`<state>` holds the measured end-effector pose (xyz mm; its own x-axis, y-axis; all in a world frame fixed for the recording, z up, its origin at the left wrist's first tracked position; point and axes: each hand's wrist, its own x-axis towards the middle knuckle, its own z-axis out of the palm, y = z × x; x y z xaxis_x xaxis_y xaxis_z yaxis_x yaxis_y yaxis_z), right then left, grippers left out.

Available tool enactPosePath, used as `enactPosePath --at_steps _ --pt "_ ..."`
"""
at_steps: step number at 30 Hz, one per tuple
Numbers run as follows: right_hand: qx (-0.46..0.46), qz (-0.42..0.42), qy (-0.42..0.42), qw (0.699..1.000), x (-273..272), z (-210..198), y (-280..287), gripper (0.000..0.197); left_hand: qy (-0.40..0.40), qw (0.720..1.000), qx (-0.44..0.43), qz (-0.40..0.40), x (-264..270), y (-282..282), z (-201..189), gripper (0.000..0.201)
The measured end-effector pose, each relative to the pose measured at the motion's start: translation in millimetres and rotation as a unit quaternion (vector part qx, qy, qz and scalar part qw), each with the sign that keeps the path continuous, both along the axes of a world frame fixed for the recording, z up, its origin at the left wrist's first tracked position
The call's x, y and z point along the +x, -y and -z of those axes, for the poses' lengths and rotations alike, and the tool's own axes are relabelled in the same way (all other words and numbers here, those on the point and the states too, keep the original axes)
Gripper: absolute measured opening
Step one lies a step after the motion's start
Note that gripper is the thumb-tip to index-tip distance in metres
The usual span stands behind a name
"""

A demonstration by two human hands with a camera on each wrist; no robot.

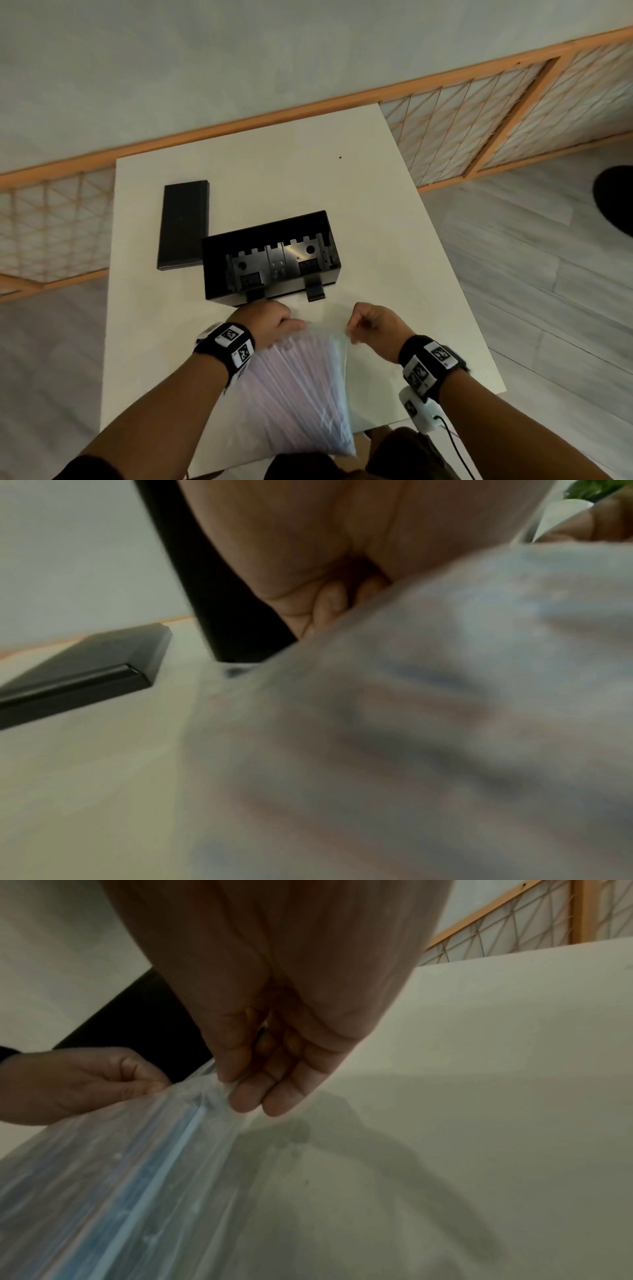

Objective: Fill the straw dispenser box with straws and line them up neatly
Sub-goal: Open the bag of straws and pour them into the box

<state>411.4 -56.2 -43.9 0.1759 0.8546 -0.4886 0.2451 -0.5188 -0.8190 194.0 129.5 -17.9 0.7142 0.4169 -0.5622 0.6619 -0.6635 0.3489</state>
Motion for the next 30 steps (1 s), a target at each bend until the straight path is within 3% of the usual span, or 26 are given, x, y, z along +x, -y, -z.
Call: enactPosePath --at_steps 7,11,15,17,18,20,23,27,30 --pt "0.021 0.009 0.030 0.999 7 -30 18 0.027 0.014 0.997 0.068 -0.026 -57 -13 -6 0.055" --pt "0.028 0.007 0.057 0.998 10 -58 27 0.025 -0.031 0.994 0.079 -0.069 -87 -12 -18 0.052" --pt "0.038 -0.007 0.081 0.996 4 -93 36 0.013 0.046 0.982 0.082 -0.166 -87 13 -46 0.039" --pt "0.067 0.002 0.063 0.996 3 -111 40 0.010 0.120 0.959 0.064 -0.250 -85 26 -62 0.012" --pt "0.078 0.012 0.042 0.996 2 -119 43 0.008 0.145 0.947 0.050 -0.281 -84 33 -69 0.011" --pt "0.097 0.045 -0.011 0.994 -1 -130 48 0.007 0.191 0.930 0.021 -0.314 -83 45 -76 0.032" --pt "0.126 0.074 -0.042 0.988 -4 -136 53 0.016 0.261 0.896 -0.032 -0.357 -78 62 -93 0.041" --pt "0.179 0.006 0.060 0.982 -13 -135 57 0.040 0.293 0.831 -0.148 -0.449 -79 83 -102 0.051" --pt "0.211 -0.080 0.157 0.961 -20 -129 56 0.051 0.323 0.742 -0.272 -0.521 -79 93 -94 0.065"
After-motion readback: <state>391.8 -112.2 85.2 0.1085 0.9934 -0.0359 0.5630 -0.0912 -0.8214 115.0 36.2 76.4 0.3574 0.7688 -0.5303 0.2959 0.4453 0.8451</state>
